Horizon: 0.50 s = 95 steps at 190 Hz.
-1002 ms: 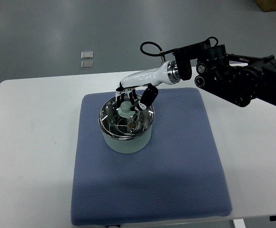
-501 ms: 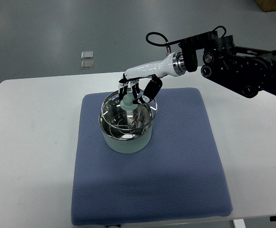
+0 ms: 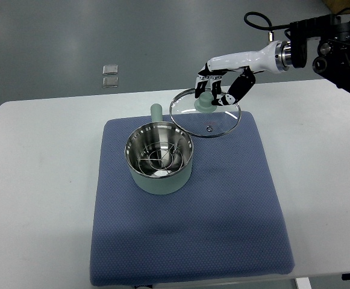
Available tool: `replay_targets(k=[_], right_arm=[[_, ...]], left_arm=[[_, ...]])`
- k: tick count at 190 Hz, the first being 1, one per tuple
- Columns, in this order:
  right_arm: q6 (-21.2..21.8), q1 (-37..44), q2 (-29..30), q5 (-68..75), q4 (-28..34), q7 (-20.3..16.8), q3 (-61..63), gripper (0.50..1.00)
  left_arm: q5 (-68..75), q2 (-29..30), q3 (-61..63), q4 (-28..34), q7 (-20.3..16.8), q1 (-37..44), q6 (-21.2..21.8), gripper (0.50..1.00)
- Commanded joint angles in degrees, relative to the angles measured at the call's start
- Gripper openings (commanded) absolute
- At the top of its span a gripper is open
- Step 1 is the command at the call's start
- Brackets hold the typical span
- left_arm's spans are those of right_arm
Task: Open lid and place right of pot
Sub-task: 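Carry the glass lid off the pot toward the mat's open side, then lower the lid onto the mat beside the pot and release it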
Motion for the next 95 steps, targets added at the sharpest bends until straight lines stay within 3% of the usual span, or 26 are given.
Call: replay_targets(k=[1,47,95], right_arm=[[-0.07,-2.06,-1.92,0.00,-0.01,0.91,0.00,0.500],[-1.04,-7.16,-3.94,0.00,0.52,2.23,0.09,0.500],[-5.17,-11.91,-0.51,-0.18,-0.27,2.15,-0.09,0.500]], left_arm=[[0.00,0.00,0.00,-0.07,0.02,0.00,0.00,1.000],[0.00,0.00,0.00,-0.25,0.02,0.00,0.00,1.000],[0.00,0.00,0.00,-0.34,0.02,0.00,0.00,1.000]])
